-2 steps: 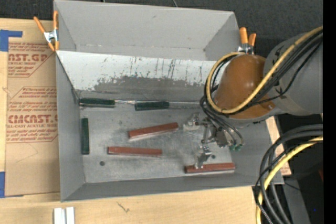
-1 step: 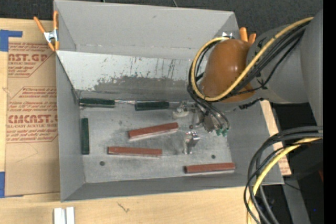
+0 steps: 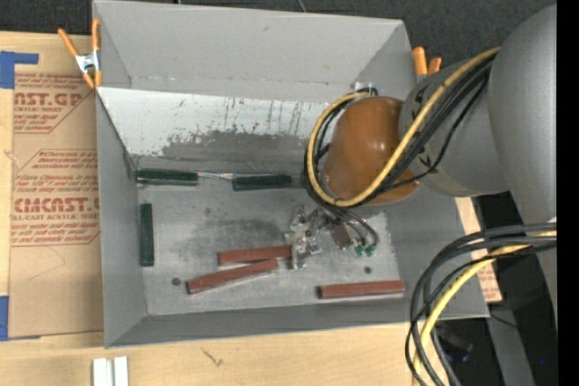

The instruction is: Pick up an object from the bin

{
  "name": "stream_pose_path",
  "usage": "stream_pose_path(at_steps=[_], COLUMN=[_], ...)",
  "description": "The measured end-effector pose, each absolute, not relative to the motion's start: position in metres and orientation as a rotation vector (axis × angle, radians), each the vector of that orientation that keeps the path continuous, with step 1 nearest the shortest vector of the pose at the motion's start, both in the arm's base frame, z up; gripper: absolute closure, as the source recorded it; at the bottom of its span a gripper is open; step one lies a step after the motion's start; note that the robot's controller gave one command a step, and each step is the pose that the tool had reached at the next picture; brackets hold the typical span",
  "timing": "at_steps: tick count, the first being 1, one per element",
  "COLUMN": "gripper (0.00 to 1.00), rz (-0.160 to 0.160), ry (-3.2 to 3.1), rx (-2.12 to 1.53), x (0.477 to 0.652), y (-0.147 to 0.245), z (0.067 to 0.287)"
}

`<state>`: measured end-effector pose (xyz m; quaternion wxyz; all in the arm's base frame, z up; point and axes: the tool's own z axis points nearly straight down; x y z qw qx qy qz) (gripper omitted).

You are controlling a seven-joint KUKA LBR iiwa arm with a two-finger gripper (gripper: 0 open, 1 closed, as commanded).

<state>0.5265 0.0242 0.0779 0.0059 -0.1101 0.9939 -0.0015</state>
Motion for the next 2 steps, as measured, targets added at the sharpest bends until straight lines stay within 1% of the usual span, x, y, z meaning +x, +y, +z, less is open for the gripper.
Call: stream_pose_path(at_steps=[1, 2], gripper=[1.00, 1.00], rz=[-0.005, 0.000], ry=[3.111, 3.115], rx=[-0.345, -0.366], x=[0.527, 0.550], y=[0.024, 0.031], z=[0.078, 0.223])
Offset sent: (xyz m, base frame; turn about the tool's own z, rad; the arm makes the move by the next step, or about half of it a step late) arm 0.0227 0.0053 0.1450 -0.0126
